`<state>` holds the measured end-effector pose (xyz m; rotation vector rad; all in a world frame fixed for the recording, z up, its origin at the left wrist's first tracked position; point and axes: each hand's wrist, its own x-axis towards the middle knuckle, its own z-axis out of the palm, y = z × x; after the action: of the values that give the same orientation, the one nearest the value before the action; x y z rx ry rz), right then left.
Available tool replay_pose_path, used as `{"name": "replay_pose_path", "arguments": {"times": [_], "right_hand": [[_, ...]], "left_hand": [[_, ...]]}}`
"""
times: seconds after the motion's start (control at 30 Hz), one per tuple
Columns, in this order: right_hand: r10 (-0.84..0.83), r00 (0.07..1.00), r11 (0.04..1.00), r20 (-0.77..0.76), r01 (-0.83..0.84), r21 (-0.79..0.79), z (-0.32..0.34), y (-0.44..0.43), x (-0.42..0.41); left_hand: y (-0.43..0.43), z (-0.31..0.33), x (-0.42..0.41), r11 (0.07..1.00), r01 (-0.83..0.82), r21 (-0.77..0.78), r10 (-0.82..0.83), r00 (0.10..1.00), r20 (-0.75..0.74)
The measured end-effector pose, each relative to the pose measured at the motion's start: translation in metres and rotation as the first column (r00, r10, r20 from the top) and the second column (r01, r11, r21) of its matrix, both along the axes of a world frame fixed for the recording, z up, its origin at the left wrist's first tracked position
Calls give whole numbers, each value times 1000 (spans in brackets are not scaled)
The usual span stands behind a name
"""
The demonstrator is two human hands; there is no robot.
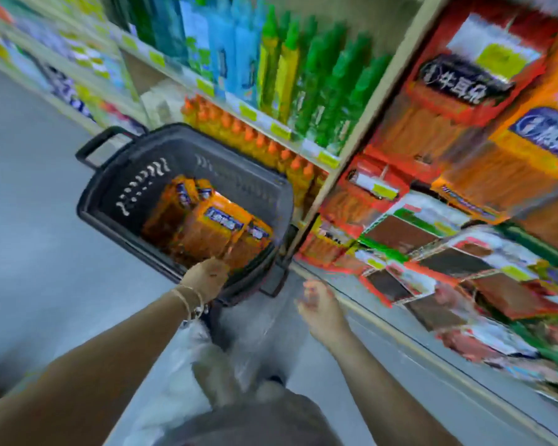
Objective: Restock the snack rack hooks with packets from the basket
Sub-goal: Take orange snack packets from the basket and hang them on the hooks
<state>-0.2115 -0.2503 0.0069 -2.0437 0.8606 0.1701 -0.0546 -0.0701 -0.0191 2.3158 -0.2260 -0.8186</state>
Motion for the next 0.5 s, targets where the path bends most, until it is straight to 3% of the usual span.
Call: {"name": "replay_pose_path", "arguments": {"times": [0.1, 0.23, 0.4, 0.5], "right_hand": [[116, 989, 992, -96, -111, 52, -18, 41, 40], [142, 981, 986, -135, -128, 108, -35, 76, 116], [138, 964, 968, -229, -82, 236, -84, 90, 212], [63, 937, 928, -344, 72, 366, -129, 87, 258]], "left_hand": [[42, -20, 31, 993, -100, 57, 102, 994, -26], [66, -31, 88, 992, -87, 88, 97, 989, -112], [82, -57, 163, 995, -11, 97, 28, 983, -181], [82, -89, 204, 993, 33, 110, -8, 975, -222]]}}
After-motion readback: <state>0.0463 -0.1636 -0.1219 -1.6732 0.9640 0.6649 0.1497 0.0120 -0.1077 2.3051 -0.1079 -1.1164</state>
